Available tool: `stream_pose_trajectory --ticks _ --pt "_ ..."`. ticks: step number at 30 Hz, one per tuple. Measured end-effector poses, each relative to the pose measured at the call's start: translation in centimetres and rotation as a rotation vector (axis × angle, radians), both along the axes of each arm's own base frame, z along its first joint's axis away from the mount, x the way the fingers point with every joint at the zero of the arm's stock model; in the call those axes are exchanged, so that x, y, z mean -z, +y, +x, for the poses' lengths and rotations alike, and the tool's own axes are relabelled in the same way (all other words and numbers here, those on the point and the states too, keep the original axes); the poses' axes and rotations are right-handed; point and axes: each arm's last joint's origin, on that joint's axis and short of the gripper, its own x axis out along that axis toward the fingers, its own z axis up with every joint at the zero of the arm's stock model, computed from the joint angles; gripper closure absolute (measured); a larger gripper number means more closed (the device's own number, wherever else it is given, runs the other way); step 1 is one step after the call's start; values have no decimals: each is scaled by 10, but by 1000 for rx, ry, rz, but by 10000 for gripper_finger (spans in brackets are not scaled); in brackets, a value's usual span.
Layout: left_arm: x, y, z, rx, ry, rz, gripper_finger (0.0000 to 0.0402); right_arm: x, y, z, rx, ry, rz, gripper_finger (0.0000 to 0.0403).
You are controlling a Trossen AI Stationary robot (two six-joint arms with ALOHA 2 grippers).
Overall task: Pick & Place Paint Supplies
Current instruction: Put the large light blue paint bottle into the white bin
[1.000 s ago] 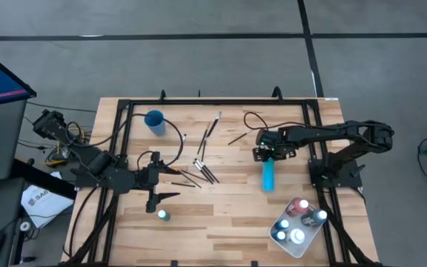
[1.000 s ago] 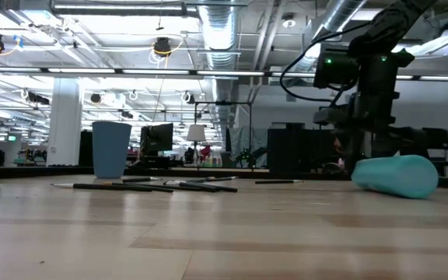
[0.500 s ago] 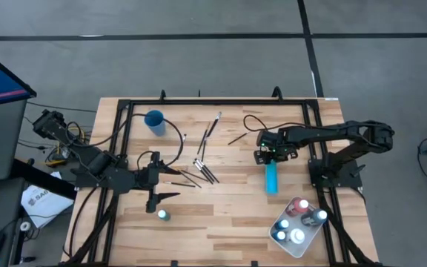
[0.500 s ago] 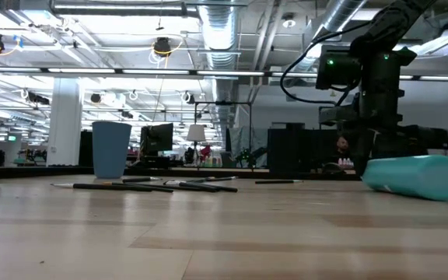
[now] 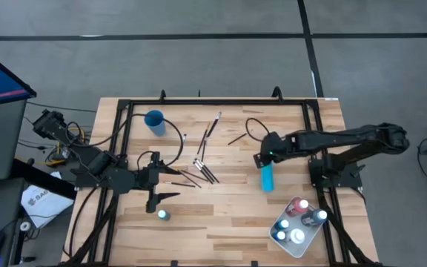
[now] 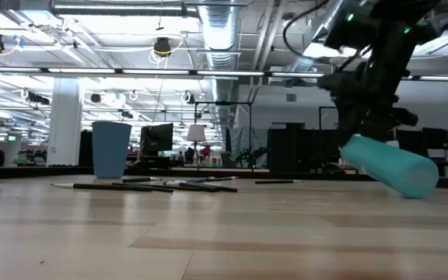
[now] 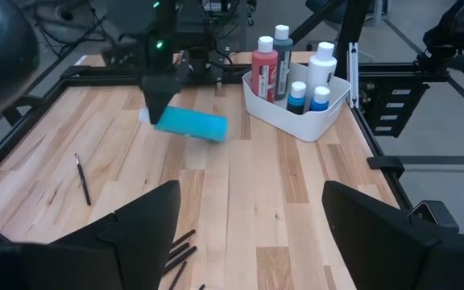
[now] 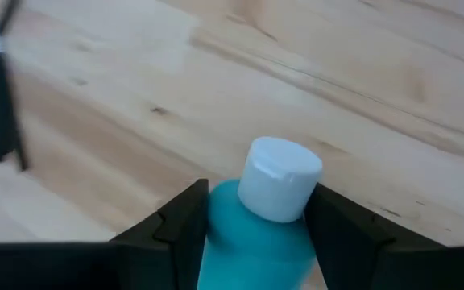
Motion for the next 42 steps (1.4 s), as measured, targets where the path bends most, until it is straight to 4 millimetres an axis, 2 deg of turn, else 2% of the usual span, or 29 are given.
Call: stream_pose_trajectory --ticks 10,14,21,23,26,29,31,36,39,42 --pt "0 0 0 0 0 1 103 -30 31 -22 -37 -139 -76 234" --pt "0 0 0 0 0 1 103 -33 40 -26 -58 -159 -101 247" --pt "0 0 0 0 0 0 103 -34 52 -28 -129 -166 -96 298" --pt "0 0 0 0 0 0 103 -36 53 -28 -160 -147 -84 299" --pt "0 0 0 0 0 0 103 -39 53 -17 -226 -114 -70 285" --pt "0 0 0 0 0 0 103 -43 47 0 -251 -28 -95 257" --pt "0 0 0 0 0 0 103 -41 39 9 -251 90 -123 235" --pt "0 0 0 0 0 0 103 -25 10 27 -209 358 -66 176" --pt "0 0 0 0 0 0 103 -10 -3 36 -224 418 -20 152" --pt "0 0 0 0 1 0 103 2 -14 41 -237 462 -6 146"
